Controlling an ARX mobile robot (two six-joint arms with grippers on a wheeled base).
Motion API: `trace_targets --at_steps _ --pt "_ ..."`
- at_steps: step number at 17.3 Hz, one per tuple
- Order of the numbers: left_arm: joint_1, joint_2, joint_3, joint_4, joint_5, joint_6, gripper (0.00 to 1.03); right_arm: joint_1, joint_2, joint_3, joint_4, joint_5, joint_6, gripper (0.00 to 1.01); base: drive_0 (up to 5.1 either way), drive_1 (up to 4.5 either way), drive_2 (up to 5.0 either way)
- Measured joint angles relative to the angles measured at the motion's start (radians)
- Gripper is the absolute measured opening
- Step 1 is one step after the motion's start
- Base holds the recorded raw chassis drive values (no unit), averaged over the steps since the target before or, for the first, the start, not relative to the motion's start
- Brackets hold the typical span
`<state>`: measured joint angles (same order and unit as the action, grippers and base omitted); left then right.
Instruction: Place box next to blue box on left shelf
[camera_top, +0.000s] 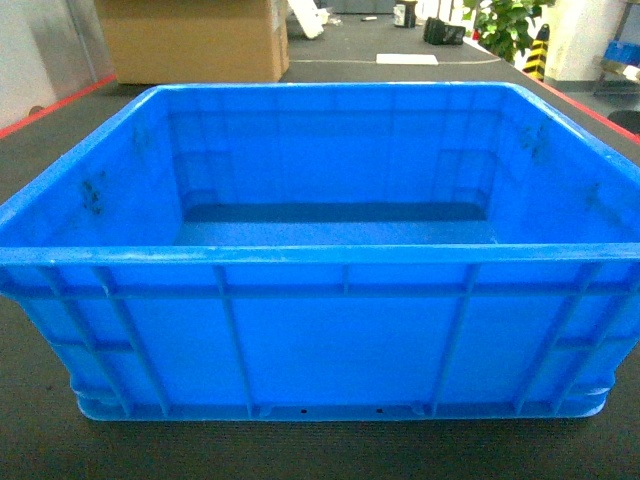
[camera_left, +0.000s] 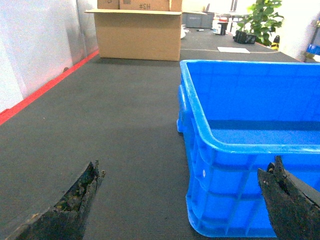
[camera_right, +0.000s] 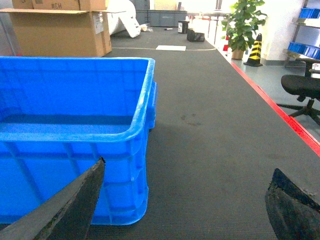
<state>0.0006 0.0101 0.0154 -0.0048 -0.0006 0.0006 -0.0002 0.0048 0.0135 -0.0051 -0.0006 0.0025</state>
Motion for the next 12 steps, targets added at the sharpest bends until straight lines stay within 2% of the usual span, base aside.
trace_targets --at_steps 8,9,10,11,12 --pt "-0.001 0.001 0.000 -0.006 -0.003 -0.002 0.98 0.000 0.000 0.000 -0.001 0.000 0.000 0.98 0.0 0.00 0.0" --pt "-0.026 0.042 0.023 -0.084 -0.050 -0.024 0.98 0.010 0.032 0.024 -0.092 0.000 0.002 0.98 0.0 0.00 0.0" --pt "-0.068 0.160 0.039 -0.031 -0.085 -0.031 0.98 0.024 0.149 0.048 -0.064 -0.007 0.017 0.98 0.0 0.00 0.0" --pt "-0.082 0.260 0.062 0.064 -0.090 -0.024 0.98 0.017 0.250 0.091 0.002 -0.054 0.060 0.98 0.0 0.00 0.0" --pt "-0.068 0.428 0.138 0.232 -0.079 -0.001 0.98 0.013 0.402 0.184 0.130 -0.062 0.105 0.98 0.0 0.00 0.0"
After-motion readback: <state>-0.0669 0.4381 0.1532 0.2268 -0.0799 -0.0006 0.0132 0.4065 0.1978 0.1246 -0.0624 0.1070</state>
